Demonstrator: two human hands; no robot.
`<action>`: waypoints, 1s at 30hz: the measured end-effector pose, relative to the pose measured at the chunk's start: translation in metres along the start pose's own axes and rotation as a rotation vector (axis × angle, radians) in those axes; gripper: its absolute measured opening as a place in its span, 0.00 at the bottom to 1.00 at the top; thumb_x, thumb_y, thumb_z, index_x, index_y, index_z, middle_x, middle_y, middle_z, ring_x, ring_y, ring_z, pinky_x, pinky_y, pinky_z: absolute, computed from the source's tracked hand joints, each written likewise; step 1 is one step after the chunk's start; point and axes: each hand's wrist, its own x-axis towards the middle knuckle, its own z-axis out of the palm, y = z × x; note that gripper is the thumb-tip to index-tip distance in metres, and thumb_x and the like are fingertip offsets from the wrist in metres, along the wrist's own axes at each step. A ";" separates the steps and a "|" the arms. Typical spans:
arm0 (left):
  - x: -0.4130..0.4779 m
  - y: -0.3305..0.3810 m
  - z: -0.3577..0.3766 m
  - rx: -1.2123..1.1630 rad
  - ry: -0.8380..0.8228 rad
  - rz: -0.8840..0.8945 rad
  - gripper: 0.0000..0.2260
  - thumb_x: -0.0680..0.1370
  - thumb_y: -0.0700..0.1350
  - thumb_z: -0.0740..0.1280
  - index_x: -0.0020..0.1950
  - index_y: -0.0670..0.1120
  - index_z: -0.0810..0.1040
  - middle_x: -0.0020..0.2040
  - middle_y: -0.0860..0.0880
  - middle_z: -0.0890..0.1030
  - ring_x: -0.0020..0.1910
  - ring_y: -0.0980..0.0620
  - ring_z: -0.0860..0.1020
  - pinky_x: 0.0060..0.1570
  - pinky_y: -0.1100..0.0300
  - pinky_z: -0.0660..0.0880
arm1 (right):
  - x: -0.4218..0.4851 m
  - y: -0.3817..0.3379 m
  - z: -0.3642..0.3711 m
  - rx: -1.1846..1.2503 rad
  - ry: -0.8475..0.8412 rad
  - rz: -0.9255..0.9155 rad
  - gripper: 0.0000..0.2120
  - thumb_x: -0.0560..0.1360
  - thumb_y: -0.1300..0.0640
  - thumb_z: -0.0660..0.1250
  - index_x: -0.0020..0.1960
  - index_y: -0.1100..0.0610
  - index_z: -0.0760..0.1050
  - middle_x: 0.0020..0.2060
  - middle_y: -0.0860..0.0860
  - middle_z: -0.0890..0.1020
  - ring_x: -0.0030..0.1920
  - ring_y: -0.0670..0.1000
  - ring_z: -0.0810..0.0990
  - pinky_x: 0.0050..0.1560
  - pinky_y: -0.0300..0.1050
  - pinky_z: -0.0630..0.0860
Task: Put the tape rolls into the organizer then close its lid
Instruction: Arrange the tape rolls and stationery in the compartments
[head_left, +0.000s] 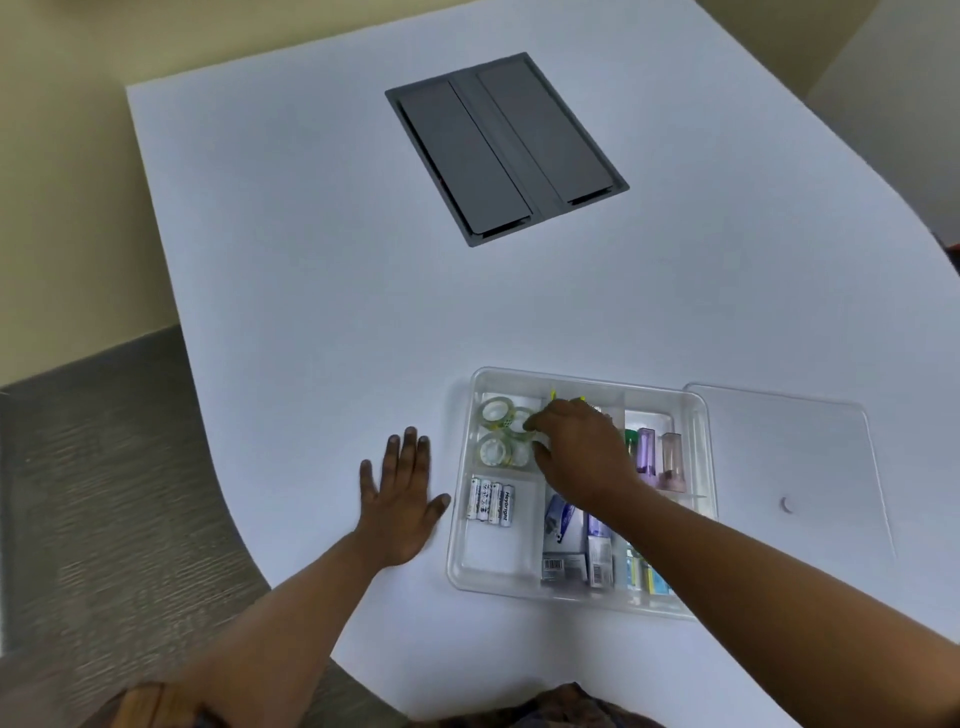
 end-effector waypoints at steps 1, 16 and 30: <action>0.001 -0.001 0.000 0.001 -0.022 -0.003 0.34 0.80 0.60 0.47 0.69 0.48 0.25 0.71 0.52 0.24 0.70 0.52 0.24 0.71 0.39 0.34 | 0.004 -0.002 0.003 -0.020 0.001 0.018 0.13 0.71 0.59 0.70 0.56 0.54 0.80 0.51 0.53 0.83 0.53 0.58 0.78 0.50 0.52 0.75; 0.003 0.000 -0.011 -0.024 -0.208 0.009 0.34 0.81 0.59 0.47 0.66 0.50 0.20 0.65 0.54 0.16 0.63 0.53 0.16 0.65 0.42 0.26 | 0.040 -0.014 0.012 -0.277 -0.036 -0.092 0.14 0.69 0.59 0.70 0.53 0.50 0.82 0.46 0.52 0.78 0.49 0.58 0.75 0.47 0.51 0.70; 0.002 0.002 -0.014 -0.029 -0.222 -0.014 0.35 0.80 0.60 0.47 0.66 0.50 0.20 0.66 0.53 0.18 0.64 0.52 0.18 0.67 0.41 0.28 | 0.037 -0.011 0.007 -0.395 -0.163 -0.016 0.13 0.68 0.52 0.67 0.51 0.53 0.78 0.49 0.51 0.78 0.53 0.56 0.74 0.51 0.50 0.67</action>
